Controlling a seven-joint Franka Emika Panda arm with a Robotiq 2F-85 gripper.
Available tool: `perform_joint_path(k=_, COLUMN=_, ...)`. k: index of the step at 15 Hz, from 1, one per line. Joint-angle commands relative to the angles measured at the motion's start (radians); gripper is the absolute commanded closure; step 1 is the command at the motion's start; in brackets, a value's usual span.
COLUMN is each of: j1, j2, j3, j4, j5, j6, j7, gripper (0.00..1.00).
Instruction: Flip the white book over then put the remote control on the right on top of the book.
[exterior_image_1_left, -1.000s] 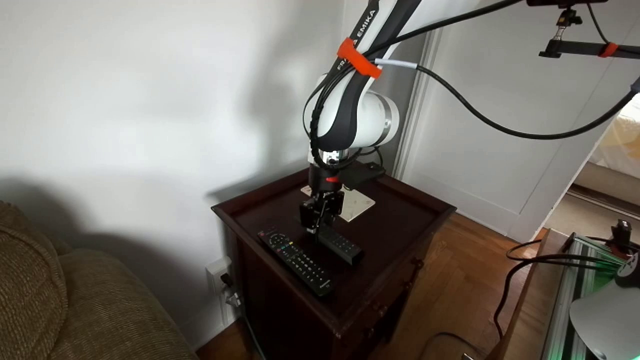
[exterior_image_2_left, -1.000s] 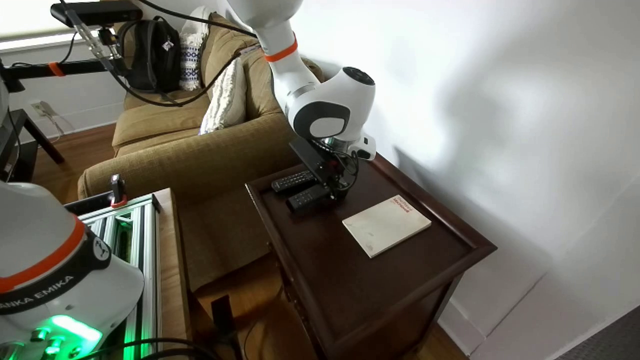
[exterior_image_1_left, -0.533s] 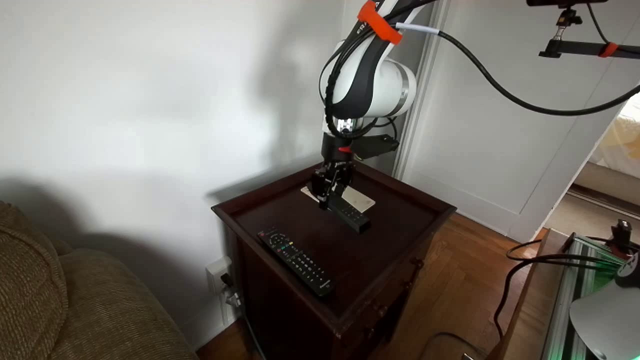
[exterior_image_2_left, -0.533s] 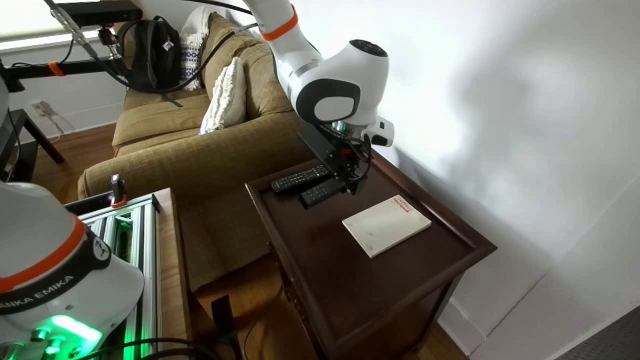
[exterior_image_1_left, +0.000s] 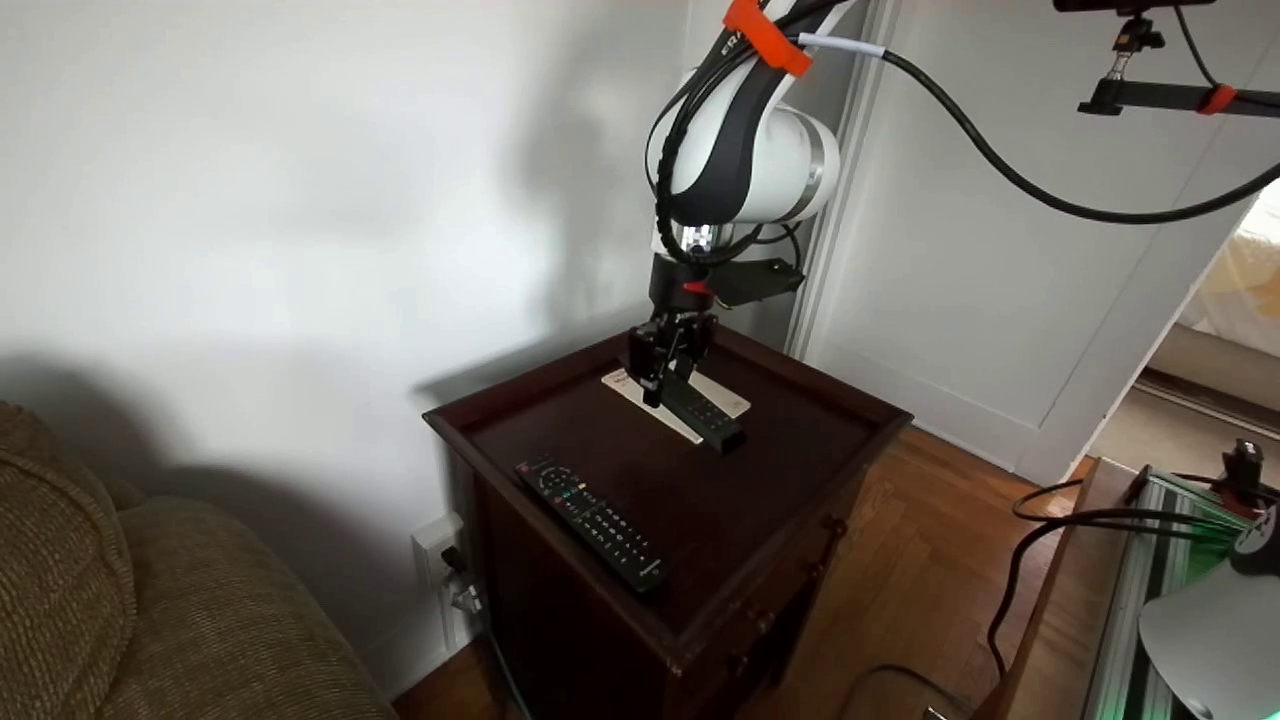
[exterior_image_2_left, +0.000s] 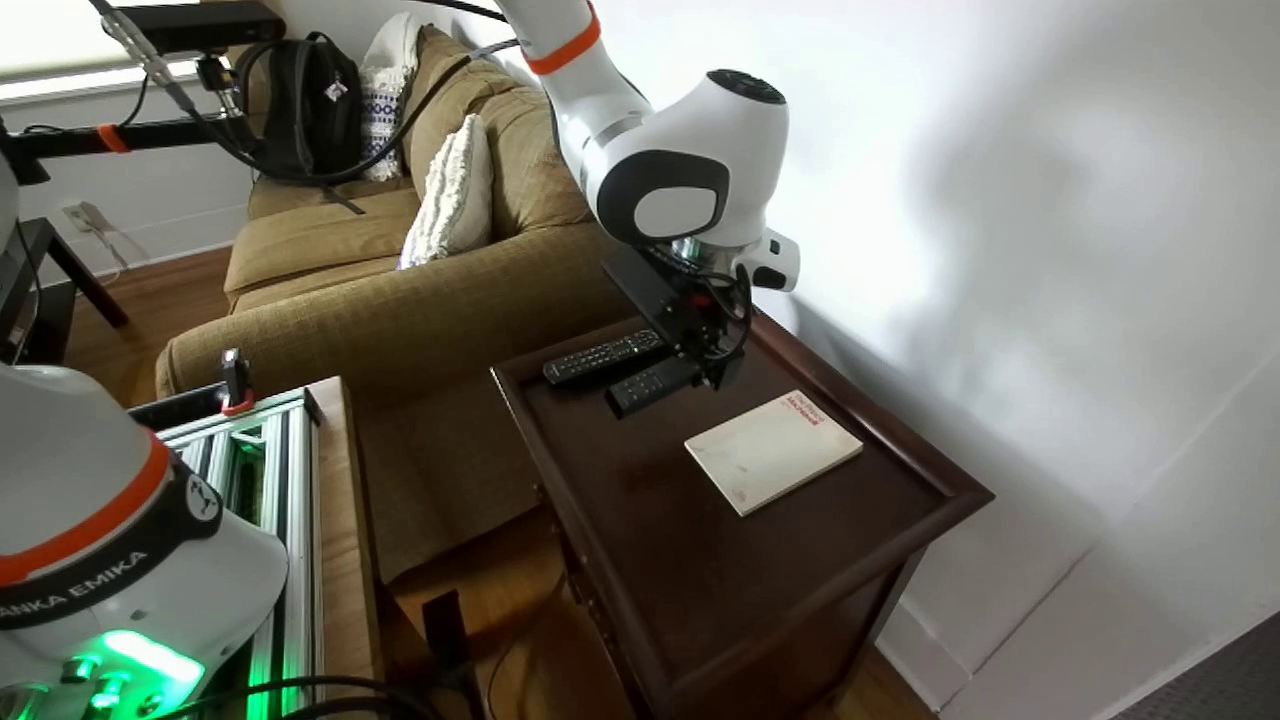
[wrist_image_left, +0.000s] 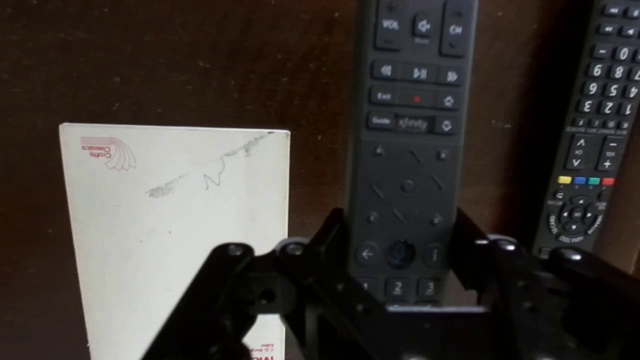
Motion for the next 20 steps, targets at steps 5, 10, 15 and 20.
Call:
perform_joint_path(k=5, j1=0.016, j2=0.036, j3=-0.146, j4=0.077, j5=-0.146, j6=-0.026, j7=0.089, gripper=0.74)
perform_joint_path(k=10, j1=-0.028, j2=0.113, j3=-0.116, j4=0.168, j5=-0.125, j6=-0.042, j7=0.032, gripper=0.74)
perform_joint_path(k=15, j1=-0.048, j2=0.194, j3=-0.087, j4=0.263, j5=-0.121, j6=-0.108, j7=-0.001, gripper=0.74)
perform_joint_path(k=20, j1=-0.053, j2=0.254, j3=-0.093, j4=0.34, j5=-0.126, j6=-0.136, j7=-0.006, gripper=0.74)
